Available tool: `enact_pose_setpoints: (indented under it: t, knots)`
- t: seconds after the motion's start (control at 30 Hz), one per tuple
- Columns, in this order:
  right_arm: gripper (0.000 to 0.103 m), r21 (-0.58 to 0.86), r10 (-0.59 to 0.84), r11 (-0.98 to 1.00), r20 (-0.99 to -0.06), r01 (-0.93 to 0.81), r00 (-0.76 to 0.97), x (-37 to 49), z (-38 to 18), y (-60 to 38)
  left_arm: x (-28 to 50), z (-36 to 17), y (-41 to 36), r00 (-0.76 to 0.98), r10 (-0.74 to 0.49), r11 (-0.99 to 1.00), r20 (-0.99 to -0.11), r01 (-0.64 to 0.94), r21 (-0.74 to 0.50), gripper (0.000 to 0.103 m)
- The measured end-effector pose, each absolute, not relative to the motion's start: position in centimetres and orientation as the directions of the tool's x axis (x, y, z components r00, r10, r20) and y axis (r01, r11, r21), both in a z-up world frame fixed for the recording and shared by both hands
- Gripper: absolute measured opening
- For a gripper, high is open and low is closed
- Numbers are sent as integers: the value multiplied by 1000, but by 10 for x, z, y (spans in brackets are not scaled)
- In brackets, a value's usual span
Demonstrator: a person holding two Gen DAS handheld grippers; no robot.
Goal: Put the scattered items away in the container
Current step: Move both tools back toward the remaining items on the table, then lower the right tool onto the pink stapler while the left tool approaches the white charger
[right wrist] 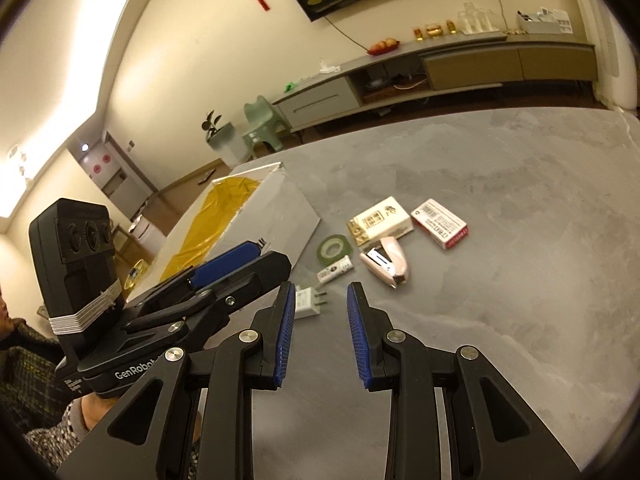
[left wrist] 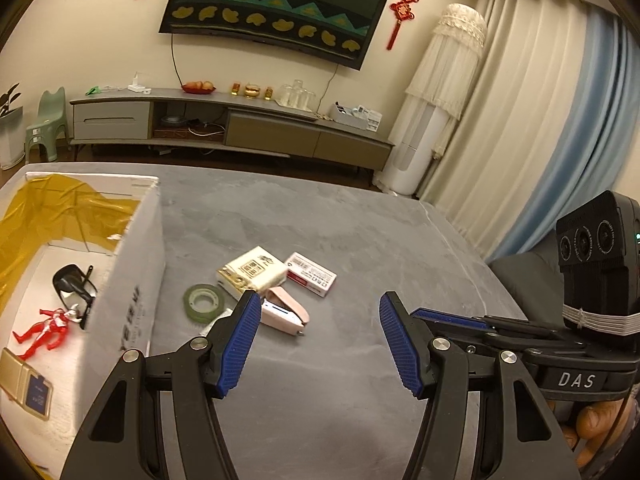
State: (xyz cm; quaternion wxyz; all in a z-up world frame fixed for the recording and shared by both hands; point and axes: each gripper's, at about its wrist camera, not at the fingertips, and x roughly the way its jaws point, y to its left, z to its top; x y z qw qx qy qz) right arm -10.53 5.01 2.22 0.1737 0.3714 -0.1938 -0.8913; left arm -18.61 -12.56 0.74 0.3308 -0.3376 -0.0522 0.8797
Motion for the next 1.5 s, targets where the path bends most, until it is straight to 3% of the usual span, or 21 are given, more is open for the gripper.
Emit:
enact_pose_setpoints:
  t: [1.13, 1.5]
  knots:
    - [30, 462, -341, -885, -719, -51, -605, -126, -28, 93, -219, -42, -155, -487, 529, -844, -695, -390, -369, 63]
    - [34, 316, -318, -943, -764, 104, -561, -187, -43, 48, -222, -66, -134, -480, 456, -873, -749, -405, -272, 63]
